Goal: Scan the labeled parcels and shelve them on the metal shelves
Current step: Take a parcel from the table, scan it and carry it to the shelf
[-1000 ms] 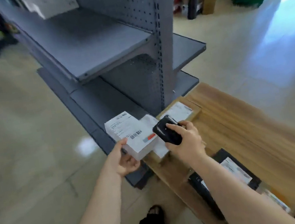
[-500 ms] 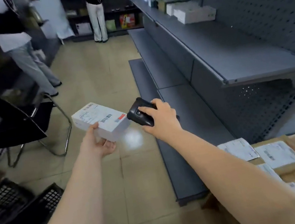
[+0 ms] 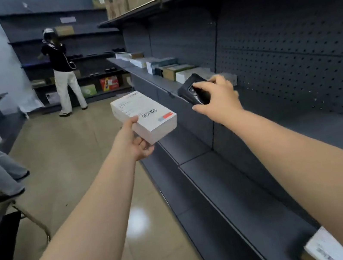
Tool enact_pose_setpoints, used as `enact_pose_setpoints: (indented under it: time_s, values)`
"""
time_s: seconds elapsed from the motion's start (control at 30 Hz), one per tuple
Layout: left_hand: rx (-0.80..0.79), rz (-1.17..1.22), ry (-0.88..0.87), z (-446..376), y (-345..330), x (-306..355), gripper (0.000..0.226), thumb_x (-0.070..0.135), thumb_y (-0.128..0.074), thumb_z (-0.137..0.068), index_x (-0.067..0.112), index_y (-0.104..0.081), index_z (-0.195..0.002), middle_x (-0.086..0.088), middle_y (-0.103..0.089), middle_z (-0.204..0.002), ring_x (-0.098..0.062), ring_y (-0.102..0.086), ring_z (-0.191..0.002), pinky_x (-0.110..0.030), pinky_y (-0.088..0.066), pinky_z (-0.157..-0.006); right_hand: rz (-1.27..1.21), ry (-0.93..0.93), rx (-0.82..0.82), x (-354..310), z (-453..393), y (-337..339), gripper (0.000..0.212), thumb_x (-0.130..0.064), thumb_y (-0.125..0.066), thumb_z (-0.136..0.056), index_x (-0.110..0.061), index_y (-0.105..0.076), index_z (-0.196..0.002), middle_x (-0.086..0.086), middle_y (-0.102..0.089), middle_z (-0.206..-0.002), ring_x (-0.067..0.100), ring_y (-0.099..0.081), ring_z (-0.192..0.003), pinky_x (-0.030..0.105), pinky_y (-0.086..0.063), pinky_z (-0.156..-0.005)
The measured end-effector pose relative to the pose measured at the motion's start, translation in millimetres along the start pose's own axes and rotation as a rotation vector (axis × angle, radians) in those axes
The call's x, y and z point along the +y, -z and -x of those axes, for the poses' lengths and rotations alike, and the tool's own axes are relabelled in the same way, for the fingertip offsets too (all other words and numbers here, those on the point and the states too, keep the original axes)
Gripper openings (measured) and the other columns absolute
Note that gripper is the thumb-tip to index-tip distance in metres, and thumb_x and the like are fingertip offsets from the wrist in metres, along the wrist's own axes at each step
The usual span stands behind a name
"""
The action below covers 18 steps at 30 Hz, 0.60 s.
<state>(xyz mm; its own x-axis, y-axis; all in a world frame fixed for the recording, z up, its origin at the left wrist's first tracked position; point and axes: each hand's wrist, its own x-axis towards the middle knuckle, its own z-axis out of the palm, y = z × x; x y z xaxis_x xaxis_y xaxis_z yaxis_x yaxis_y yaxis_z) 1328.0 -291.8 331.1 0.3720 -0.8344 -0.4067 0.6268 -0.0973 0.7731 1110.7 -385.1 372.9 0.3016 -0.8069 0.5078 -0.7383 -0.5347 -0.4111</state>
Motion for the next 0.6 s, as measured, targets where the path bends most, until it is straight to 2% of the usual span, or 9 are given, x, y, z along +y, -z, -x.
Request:
enact_pose_setpoints:
  time_s: [0.1, 0.2, 0.3, 0.4, 0.47, 0.6]
  values:
    - [-0.099, -0.141, 0.035, -51, -51, 10, 0.025, 0.036, -0.071, -0.086, 0.023, -0.053, -0.098, -0.006, -0.07, -0.096, -0.023, -0.066, -0.086, -0.04, -0.045, -0.071, 0.125, -0.052, 0.037, 30, -37, 8, 0.056, -0.038, -0.074, -0.082, -0.038, -0.053, -0.134, 0.004, -0.038, -0.137, 0.031, -0.034, -0.127, 0.044, -0.031, -0.103]
    - [-0.21, -0.34, 0.062, -101, -108, 21, 0.032, 0.038, -0.072, -0.084, 0.02, -0.055, -0.104, -0.009, -0.072, -0.093, -0.023, -0.068, -0.081, -0.036, -0.048, -0.065, 0.21, -0.11, 0.081, 71, -76, 11, 0.057, -0.038, -0.074, -0.082, -0.039, -0.053, -0.135, 0.004, -0.036, -0.141, 0.031, -0.033, -0.128, 0.047, -0.032, -0.106]
    - [-0.309, -0.491, 0.106, -144, -159, 27, 0.033, 0.036, -0.073, -0.084, 0.017, -0.058, -0.106, -0.009, -0.072, -0.09, -0.023, -0.068, -0.075, -0.034, -0.048, -0.057, 0.177, -0.213, 0.144, 109, -114, 15, 0.061, -0.04, -0.075, -0.081, -0.04, -0.051, -0.137, 0.003, -0.035, -0.145, 0.03, -0.034, -0.132, 0.047, -0.034, -0.108]
    - [-0.416, -0.581, 0.151, -179, -199, 26, 0.028, 0.036, -0.071, -0.086, 0.014, -0.058, -0.098, -0.011, -0.071, -0.093, -0.024, -0.067, -0.078, -0.036, -0.048, -0.059, 0.161, -0.297, 0.177, 133, -142, 15, 0.064, -0.041, -0.077, -0.078, -0.04, -0.052, -0.136, 0.003, -0.038, -0.143, 0.028, -0.038, -0.131, 0.046, -0.038, -0.106]
    - [-0.481, -0.637, 0.181, -201, -222, 22, 0.032, 0.036, -0.071, -0.086, 0.012, -0.058, -0.104, -0.012, -0.071, -0.093, -0.024, -0.067, -0.079, -0.035, -0.049, -0.06, 0.166, -0.34, 0.19, 144, -152, 12, 0.064, -0.04, -0.078, -0.077, -0.04, -0.053, -0.136, 0.002, -0.04, -0.14, 0.027, -0.039, -0.129, 0.048, -0.039, -0.105]
    - [-0.659, -0.8, 0.249, -239, -267, 18, 0.043, 0.037, -0.069, -0.088, 0.01, -0.058, -0.119, -0.011, -0.072, -0.075, -0.021, -0.066, -0.055, -0.031, -0.051, -0.056, 0.177, -0.432, 0.239, 164, -164, 5, 0.063, -0.035, -0.079, -0.077, -0.038, -0.055, -0.135, 0.002, -0.043, -0.133, 0.027, -0.041, -0.125, 0.048, -0.038, -0.105]
